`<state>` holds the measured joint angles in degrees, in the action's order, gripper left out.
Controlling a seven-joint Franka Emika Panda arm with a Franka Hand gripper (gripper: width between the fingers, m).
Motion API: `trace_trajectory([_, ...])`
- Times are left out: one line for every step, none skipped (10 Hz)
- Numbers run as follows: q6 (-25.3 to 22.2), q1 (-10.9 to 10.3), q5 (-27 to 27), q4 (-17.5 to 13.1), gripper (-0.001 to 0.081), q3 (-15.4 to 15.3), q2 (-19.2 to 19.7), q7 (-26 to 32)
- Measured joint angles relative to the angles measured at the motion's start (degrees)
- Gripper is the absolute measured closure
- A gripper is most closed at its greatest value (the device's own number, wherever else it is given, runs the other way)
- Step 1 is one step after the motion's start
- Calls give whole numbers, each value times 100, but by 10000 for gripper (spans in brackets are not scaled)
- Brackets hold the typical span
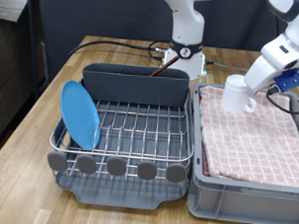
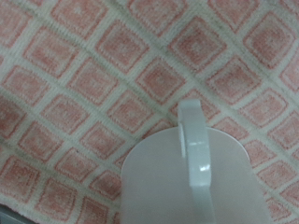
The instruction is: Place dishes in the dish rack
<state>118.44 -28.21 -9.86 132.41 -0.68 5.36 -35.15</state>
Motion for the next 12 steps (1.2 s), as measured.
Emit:
trace_trajectory([89,0,-3,12,3,-4,61,75])
trace_trajectory([196,0,-24,35,3,-6,113,102])
trace_trajectory([298,0,-44,64,3,-7,159,108])
trace_trajectory([378,0,-58,96,3,-7,198,114])
trace_trajectory([422,1,-71,128,3,-6,225,120])
trace_trajectory([435,2,-92,161,3,-5,237,131])
trace_trajectory([436,5,-124,185,3,-1,242,148])
trace_trajectory([469,10,-139,213,3,5,243,168])
trace_trajectory([580,16,-164,255,3,14,243,200])
trace_trajectory([728,27,-169,312,3,23,243,224])
trace_trajectory([853,34,-169,363,3,43,243,229])
trace_trajectory([905,36,-169,396,114,65,243,229])
